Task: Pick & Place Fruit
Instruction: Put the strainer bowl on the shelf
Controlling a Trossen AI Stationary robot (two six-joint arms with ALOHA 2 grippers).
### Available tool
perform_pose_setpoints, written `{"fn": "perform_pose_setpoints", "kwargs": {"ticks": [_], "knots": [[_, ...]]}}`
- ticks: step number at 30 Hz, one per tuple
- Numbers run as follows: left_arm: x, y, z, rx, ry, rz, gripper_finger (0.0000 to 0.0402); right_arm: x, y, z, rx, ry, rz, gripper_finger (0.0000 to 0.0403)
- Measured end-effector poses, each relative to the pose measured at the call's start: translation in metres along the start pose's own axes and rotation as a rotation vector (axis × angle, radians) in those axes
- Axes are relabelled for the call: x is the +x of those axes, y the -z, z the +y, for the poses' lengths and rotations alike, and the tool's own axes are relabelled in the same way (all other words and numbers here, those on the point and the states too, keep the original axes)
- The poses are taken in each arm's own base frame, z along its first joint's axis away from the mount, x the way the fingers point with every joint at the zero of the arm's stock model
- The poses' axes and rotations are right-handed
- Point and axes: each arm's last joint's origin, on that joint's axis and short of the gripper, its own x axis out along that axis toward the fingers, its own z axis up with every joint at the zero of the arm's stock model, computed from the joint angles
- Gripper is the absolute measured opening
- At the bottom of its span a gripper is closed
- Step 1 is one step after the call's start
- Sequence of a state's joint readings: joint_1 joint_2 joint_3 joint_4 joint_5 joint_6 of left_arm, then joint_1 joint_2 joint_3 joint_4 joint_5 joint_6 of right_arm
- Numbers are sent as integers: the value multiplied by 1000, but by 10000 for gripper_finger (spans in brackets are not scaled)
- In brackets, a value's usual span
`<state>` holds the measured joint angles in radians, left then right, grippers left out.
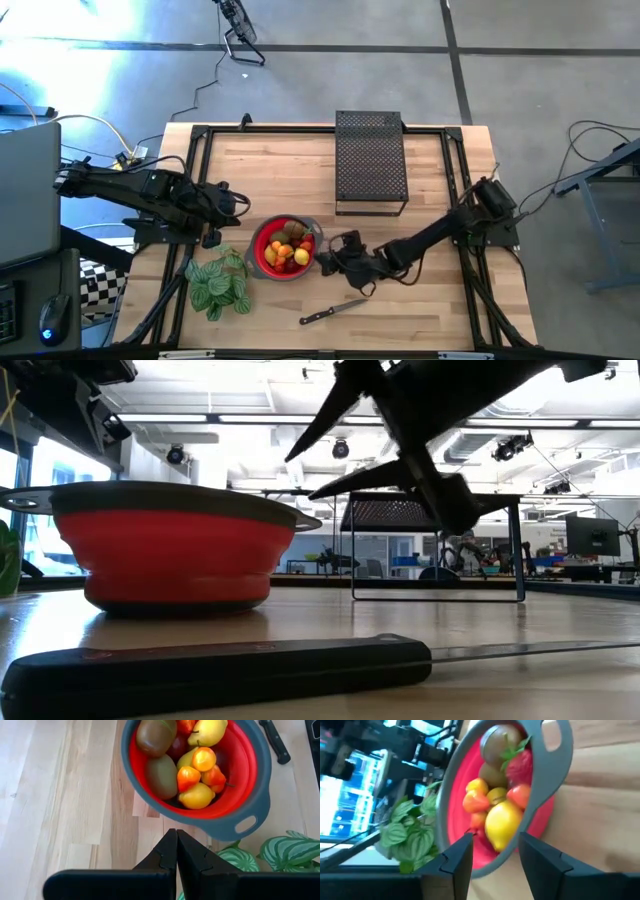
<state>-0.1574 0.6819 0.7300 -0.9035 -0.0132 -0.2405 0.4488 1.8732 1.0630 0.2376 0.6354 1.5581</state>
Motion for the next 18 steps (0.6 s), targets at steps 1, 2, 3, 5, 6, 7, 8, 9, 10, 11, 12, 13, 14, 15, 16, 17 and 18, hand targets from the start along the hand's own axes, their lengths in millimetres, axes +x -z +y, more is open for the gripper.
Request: {"fn": "perform_pose_setpoints", "kwargs": {"ticks": [1, 2, 3, 5, 6, 7, 8, 9, 10, 11, 12, 13, 14, 15, 16, 17, 18], "knots": [[0, 0, 0, 0, 1, 0, 0, -3, 4, 1, 8, -10, -5, 148], [0, 0, 0, 0, 2, 0, 0, -6, 7, 2, 12, -20, -9, 146], [0, 0, 0, 0, 2, 0, 0, -8, 11, 4, 12, -22, -8, 142], [0, 0, 0, 0, 2, 0, 0, -8, 18, 6, 1, -18, -23, 127], [0, 0, 0, 0, 2, -1, 0, -5, 21, 8, -15, -20, -36, 116], [0, 0, 0, 0, 2, 0, 0, -2, 23, 9, -43, -17, -45, 102], [0, 0, 0, 0, 2, 2, 0, 3, 24, 11, -72, -13, -57, 87], [0, 0, 0, 0, 2, 0, 0, 10, 24, 17, -87, -21, -63, 70], [0, 0, 0, 0, 3, -1, 0, 17, 25, 22, -102, -32, -65, 52], [0, 0, 0, 0, 2, 2, 0, 22, 24, 25, -138, -30, -68, 33], [0, 0, 0, 0, 2, 1, 0, 29, 23, 27, -180, -26, -70, 17], [0, 0, 0, 0, 2, -1, 0, 35, 22, 31, -209, -26, -70, 10], [0, 0, 0, 0, 2, 0, 0, 39, 20, 34, -238, -21, -76, 8], [0, 0, 0, 0, 2, 2, 0, 40, 18, 38, -279, -7, -82, 5], [0, 0, 0, 0, 2, 0, 0, 41, 15, 43, -307, 2, -85, 4], [0, 0, 0, -1, 2, 0, 0, 41, 12, 49, -327, 12, -83, 3], [0, 0, 0, -1, 2, 1, 0, 40, 9, 52, -355, 42, -76, 3]]}}
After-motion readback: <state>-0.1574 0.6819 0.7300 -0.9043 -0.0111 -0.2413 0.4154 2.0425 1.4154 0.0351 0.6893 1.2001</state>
